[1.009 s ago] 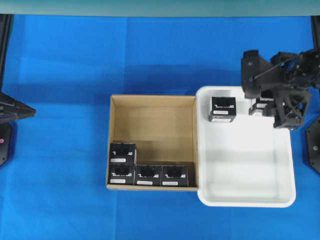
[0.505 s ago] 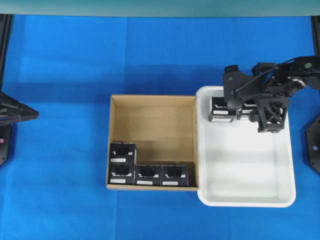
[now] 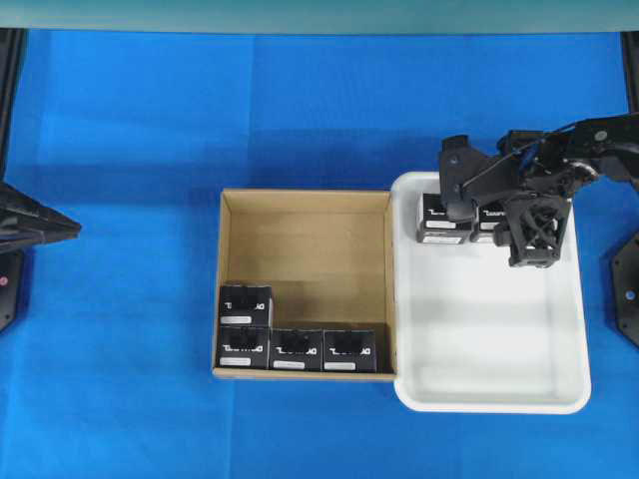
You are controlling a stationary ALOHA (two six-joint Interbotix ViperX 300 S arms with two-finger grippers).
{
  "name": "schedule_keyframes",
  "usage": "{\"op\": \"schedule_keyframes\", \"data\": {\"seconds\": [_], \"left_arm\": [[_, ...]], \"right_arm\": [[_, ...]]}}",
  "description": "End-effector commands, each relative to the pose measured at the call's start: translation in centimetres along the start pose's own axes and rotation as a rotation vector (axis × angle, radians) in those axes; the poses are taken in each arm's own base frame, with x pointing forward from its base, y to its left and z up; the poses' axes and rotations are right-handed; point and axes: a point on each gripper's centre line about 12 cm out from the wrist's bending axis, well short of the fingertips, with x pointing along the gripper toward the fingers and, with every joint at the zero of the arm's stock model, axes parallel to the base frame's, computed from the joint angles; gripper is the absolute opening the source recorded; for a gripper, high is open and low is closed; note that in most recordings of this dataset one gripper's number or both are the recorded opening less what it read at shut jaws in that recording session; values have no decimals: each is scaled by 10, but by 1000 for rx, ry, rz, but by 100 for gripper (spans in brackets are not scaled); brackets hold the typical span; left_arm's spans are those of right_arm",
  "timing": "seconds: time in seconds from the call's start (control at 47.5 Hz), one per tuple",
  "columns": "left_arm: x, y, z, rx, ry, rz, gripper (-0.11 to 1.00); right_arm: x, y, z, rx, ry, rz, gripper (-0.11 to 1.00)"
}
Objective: Pick the box from inside the cardboard box.
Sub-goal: 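Lower the box beside the other box in the tray and release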
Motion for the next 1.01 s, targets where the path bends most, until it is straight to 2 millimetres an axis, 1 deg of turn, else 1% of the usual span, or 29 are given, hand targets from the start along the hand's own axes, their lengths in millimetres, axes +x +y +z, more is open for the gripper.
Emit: {"op": "schedule_keyframes", "data": {"seconds": [0.0,0.231,0.252,0.294,0.336,0.379,0.442,0.652,0.757,0.841,0.988], "left_arm": [[-1,-1,11,0,-26,-2,-7],[-2,-1,12,0,-29,-2,-7],[-2,-1,12,0,-31,-2,-7],[-2,-1,12,1,-31,0,-7],[-1,-1,13,0,-31,-2,-7],[-1,-1,13,0,-31,-2,-7],[-1,-1,12,1,-29,0,-7],[-1,-1,13,-2,-31,-2,-7],[-1,-1,13,0,-31,-2,-7],[-1,-1,12,1,-28,-1,-7],[-1,-1,12,1,-26,-1,-7]], "right_arm": [[0,-2,2,3,-10,-7,61],[2,-2,3,4,-20,-12,61],[2,-2,3,7,-18,-12,63],[3,-2,4,6,-18,-11,70],[3,-3,3,9,-17,-11,81],[3,-2,3,7,-17,-11,89],[3,-3,4,7,-24,-14,95],[2,-3,5,10,-28,-16,93],[-5,-3,7,13,-38,-16,93],[-17,-4,12,19,-59,-22,93],[-47,-7,21,66,-120,-46,93]]}}
